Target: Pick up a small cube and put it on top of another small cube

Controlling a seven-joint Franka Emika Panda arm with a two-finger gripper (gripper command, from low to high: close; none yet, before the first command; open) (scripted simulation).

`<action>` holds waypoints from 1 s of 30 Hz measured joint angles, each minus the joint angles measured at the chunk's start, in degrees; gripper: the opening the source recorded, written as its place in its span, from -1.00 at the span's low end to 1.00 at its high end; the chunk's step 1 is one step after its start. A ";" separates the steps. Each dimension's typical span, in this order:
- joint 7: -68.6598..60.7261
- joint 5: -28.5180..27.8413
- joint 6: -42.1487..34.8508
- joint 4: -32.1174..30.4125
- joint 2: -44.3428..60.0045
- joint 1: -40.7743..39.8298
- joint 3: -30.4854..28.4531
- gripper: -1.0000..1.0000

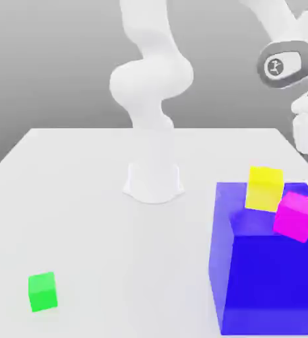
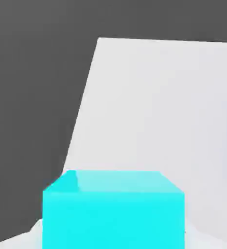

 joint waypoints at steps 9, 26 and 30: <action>-19.08 -1.37 -3.04 5.47 2.62 -8.08 -13.48 -1.00; -54.24 4.41 -10.01 9.35 11.68 -32.91 -37.17 -1.00; -55.13 5.08 -13.06 5.96 17.28 -39.03 -40.09 -1.00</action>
